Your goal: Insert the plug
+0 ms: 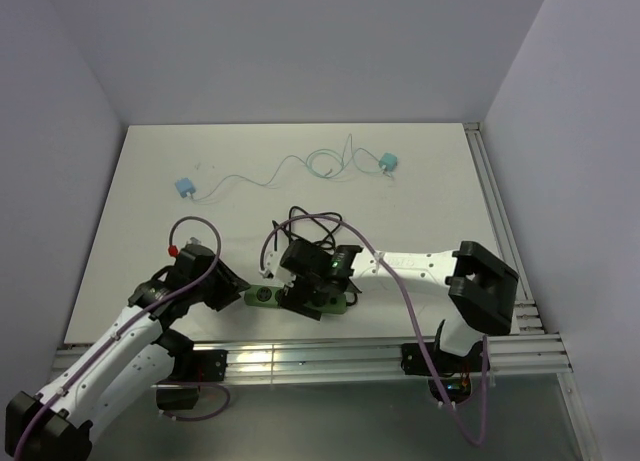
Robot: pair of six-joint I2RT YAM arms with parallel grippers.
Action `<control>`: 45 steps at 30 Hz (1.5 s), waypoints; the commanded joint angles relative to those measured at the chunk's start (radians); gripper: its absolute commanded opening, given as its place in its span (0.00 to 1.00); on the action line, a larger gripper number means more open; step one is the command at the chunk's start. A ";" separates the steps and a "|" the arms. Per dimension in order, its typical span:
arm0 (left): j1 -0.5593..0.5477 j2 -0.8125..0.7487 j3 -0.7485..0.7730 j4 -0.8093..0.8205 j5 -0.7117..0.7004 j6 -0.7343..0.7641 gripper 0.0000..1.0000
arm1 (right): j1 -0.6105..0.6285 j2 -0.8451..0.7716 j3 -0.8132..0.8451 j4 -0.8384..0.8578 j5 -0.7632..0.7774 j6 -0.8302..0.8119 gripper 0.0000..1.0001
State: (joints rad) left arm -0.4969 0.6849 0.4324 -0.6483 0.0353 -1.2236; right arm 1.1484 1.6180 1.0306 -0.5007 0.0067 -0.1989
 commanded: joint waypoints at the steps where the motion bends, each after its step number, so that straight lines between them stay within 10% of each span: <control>1: 0.003 -0.012 0.065 -0.050 -0.031 0.001 0.49 | -0.032 -0.113 0.074 -0.001 0.003 -0.007 0.99; 15: 0.067 0.295 0.509 -0.257 -0.372 0.088 0.78 | -0.266 -0.369 0.184 -0.021 0.038 0.364 1.00; 28: 0.403 0.819 0.837 -0.109 -0.395 0.296 0.69 | -0.476 -0.596 -0.038 0.085 -0.034 0.541 1.00; 38: 0.549 1.427 1.489 -0.324 -0.466 0.447 0.69 | -0.487 -0.658 -0.058 0.085 -0.062 0.518 0.99; 45: 0.581 1.467 1.430 -0.168 -0.446 0.581 0.72 | -0.490 -0.655 -0.076 0.105 -0.074 0.509 0.98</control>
State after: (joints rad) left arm 0.0917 2.1838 1.8626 -0.8715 -0.3908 -0.7368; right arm 0.6647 0.9684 0.9653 -0.4458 -0.0601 0.3172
